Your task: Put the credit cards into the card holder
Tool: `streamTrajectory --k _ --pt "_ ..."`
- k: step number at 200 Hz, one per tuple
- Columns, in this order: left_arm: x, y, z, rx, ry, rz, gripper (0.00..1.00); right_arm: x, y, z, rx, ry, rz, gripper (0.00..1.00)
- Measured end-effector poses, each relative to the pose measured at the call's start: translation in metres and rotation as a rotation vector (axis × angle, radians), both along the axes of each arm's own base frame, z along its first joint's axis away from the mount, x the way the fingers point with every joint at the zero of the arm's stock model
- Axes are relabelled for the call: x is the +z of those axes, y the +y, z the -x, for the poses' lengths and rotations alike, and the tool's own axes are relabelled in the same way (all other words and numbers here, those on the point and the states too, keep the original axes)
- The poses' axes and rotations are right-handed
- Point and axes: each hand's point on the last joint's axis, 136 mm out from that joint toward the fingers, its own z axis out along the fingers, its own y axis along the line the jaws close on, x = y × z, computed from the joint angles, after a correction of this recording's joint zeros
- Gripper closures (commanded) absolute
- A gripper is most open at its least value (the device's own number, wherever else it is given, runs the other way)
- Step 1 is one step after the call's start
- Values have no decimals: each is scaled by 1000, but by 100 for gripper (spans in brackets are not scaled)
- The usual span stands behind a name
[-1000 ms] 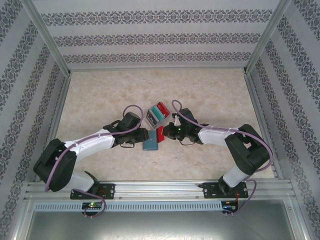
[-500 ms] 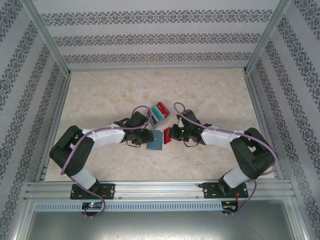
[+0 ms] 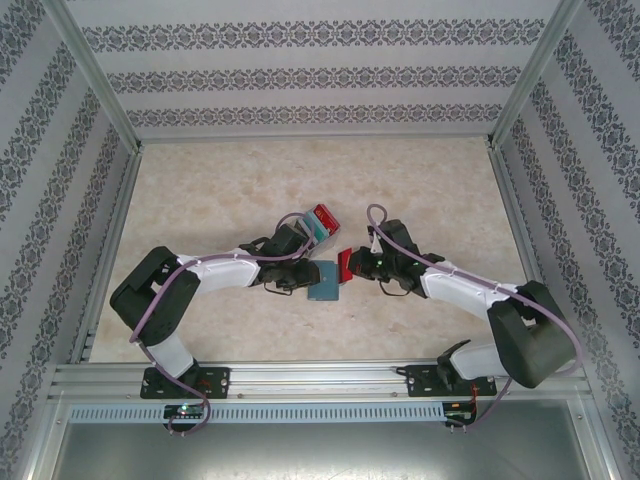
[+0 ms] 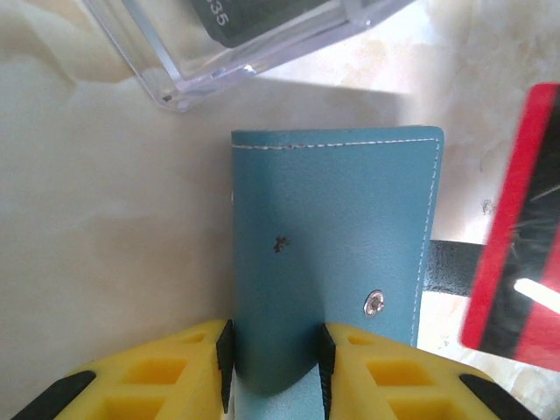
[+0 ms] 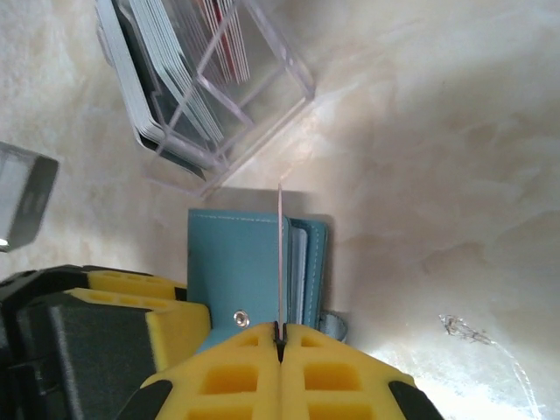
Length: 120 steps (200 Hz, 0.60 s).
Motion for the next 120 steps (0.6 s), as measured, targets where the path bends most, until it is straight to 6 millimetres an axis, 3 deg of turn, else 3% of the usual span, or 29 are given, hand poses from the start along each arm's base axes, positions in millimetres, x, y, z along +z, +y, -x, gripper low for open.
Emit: streamTrajectory --k 38,75,120 --pt "2 -1 -2 0 -5 4 65 -22 5 3 12 50 19 100" --pt "2 -1 -2 0 -5 4 62 -17 10 -1 4 40 -10 100" --pt "3 -2 -2 -4 -10 4 45 -5 20 0 40 34 -77 100"
